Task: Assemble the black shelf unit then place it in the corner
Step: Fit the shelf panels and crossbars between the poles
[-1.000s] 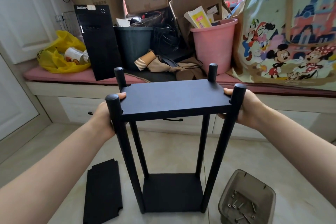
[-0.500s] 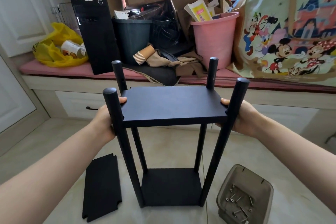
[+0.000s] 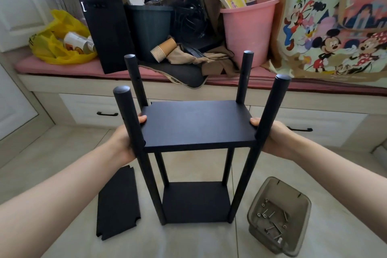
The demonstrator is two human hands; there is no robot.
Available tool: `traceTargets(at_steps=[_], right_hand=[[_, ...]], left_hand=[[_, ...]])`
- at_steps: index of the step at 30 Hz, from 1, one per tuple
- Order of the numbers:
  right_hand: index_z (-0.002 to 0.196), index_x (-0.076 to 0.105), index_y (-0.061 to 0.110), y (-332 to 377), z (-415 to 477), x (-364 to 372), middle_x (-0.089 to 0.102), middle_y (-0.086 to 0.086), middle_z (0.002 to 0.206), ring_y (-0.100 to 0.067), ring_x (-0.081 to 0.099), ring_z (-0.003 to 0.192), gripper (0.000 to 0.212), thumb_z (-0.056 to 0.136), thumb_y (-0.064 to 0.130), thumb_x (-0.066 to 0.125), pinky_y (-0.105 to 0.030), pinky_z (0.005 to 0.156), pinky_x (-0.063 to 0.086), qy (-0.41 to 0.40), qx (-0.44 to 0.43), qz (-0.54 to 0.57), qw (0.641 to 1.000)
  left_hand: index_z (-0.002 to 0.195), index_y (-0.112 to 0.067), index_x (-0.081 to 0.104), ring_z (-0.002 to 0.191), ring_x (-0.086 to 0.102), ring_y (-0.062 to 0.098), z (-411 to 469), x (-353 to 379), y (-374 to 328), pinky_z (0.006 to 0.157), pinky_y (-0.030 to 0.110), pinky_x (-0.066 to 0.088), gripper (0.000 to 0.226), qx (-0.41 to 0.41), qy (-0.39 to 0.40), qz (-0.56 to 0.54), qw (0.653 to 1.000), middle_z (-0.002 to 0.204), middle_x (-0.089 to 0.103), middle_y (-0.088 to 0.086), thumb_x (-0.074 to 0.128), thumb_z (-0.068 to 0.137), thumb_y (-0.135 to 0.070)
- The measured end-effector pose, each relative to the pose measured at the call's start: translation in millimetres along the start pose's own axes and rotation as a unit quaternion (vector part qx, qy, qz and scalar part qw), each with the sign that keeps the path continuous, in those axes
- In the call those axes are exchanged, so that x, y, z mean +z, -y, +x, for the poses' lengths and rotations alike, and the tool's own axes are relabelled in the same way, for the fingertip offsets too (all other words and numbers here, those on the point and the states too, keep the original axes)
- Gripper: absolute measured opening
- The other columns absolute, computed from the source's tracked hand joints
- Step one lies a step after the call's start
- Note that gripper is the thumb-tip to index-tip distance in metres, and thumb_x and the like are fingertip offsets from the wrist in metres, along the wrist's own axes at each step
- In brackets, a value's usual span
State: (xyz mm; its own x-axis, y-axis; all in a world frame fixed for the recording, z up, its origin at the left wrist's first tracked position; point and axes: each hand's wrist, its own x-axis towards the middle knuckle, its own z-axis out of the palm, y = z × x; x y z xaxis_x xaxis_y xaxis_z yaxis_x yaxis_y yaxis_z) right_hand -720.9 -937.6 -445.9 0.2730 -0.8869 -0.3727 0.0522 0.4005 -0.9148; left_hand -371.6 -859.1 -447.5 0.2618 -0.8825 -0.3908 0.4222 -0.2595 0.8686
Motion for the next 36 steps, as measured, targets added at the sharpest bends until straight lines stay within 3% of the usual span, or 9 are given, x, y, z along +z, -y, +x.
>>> traceTargets(at_steps=[4, 6, 13, 16, 21, 26, 29, 32, 36], right_hand=[[0.127, 0.052, 0.003, -13, 11, -7, 0.050, -0.015, 0.113, -0.032, 0.051, 0.102, 0.033, 0.101, 0.024, 0.053, -0.048, 0.095, 0.048, -0.005, 0.022, -0.039, 0.999], [0.121, 0.054, 0.006, -14, 12, -8, 0.048, -0.014, 0.112, -0.032, 0.050, 0.101, 0.029, 0.100, 0.026, 0.056, -0.052, 0.101, 0.045, -0.005, 0.021, -0.048, 0.999], [0.100, 0.055, 0.011, -50, 11, -17, 0.056, -0.007, 0.085, -0.023, 0.058, 0.083, 0.024, 0.095, 0.033, 0.063, -0.040, 0.081, 0.053, -0.006, 0.079, -0.076, 0.994], [0.102, 0.056, 0.011, -45, 15, -19, 0.057, -0.008, 0.088, -0.025, 0.058, 0.087, 0.024, 0.095, 0.033, 0.064, -0.042, 0.087, 0.052, -0.001, 0.085, -0.087, 0.993], [0.106, 0.053, 0.012, -50, 16, -20, 0.056, -0.011, 0.098, -0.027, 0.060, 0.090, 0.026, 0.096, 0.034, 0.063, -0.047, 0.087, 0.053, 0.029, 0.125, -0.123, 0.984], [0.109, 0.051, 0.011, -55, 22, -24, 0.051, -0.013, 0.104, -0.029, 0.056, 0.096, 0.031, 0.095, 0.035, 0.064, -0.053, 0.099, 0.050, 0.045, 0.150, -0.121, 0.980], [0.112, 0.053, 0.011, -58, 23, -24, 0.054, -0.014, 0.109, -0.029, 0.062, 0.098, 0.033, 0.095, 0.037, 0.062, -0.055, 0.100, 0.049, 0.047, 0.155, -0.127, 0.978], [0.124, 0.054, 0.008, -63, 22, -22, 0.064, -0.017, 0.123, -0.031, 0.070, 0.102, 0.042, 0.098, 0.041, 0.056, -0.060, 0.094, 0.049, 0.049, 0.170, -0.152, 0.972], [0.129, 0.051, 0.004, -67, 21, -18, 0.061, -0.024, 0.124, -0.039, 0.068, 0.102, 0.044, 0.101, 0.037, 0.053, -0.064, 0.092, 0.049, 0.033, 0.165, -0.146, 0.975]], left_hand=[[0.133, -0.013, 0.062, 0.087, 0.074, 0.025, 2, 1, 8, 0.066, 0.036, 0.056, 0.038, -0.030, -0.007, 0.029, 0.999, 0.112, 0.074, 0.008, 0.061, 0.099, -0.032], [0.136, -0.013, 0.060, 0.091, 0.071, 0.026, 1, 2, 10, 0.070, 0.036, 0.054, 0.040, -0.036, -0.019, 0.028, 0.999, 0.125, 0.070, 0.010, 0.060, 0.100, -0.031], [0.137, -0.008, 0.058, 0.086, 0.066, 0.027, 1, -10, 39, 0.072, 0.035, 0.050, 0.040, -0.104, -0.032, 0.051, 0.993, 0.106, 0.069, 0.010, 0.059, 0.101, -0.025], [0.138, -0.009, 0.057, 0.090, 0.065, 0.028, 6, -15, 35, 0.074, 0.037, 0.048, 0.040, -0.101, -0.033, 0.069, 0.992, 0.110, 0.068, 0.012, 0.058, 0.102, -0.025], [0.140, -0.014, 0.055, 0.108, 0.060, 0.035, 8, -19, 44, 0.103, 0.050, 0.046, 0.039, -0.113, -0.043, 0.097, 0.988, 0.127, 0.062, 0.016, 0.058, 0.102, -0.019], [0.139, -0.014, 0.056, 0.114, 0.061, 0.037, 9, -20, 48, 0.101, 0.053, 0.047, 0.037, -0.109, -0.046, 0.103, 0.988, 0.139, 0.060, 0.018, 0.057, 0.102, -0.015], [0.136, -0.014, 0.057, 0.108, 0.062, 0.035, 12, -18, 51, 0.094, 0.050, 0.050, 0.036, -0.121, -0.055, 0.087, 0.987, 0.138, 0.060, 0.017, 0.059, 0.100, -0.015], [0.120, -0.011, 0.060, 0.116, 0.060, 0.034, 14, -21, 57, 0.106, 0.046, 0.046, 0.032, -0.173, -0.073, 0.094, 0.978, 0.135, 0.060, 0.015, 0.065, 0.096, -0.031], [0.101, -0.015, 0.061, 0.103, 0.061, 0.031, 15, -23, 61, 0.109, 0.047, 0.042, 0.029, -0.215, -0.102, 0.106, 0.965, 0.110, 0.063, 0.011, 0.063, 0.095, -0.043]])
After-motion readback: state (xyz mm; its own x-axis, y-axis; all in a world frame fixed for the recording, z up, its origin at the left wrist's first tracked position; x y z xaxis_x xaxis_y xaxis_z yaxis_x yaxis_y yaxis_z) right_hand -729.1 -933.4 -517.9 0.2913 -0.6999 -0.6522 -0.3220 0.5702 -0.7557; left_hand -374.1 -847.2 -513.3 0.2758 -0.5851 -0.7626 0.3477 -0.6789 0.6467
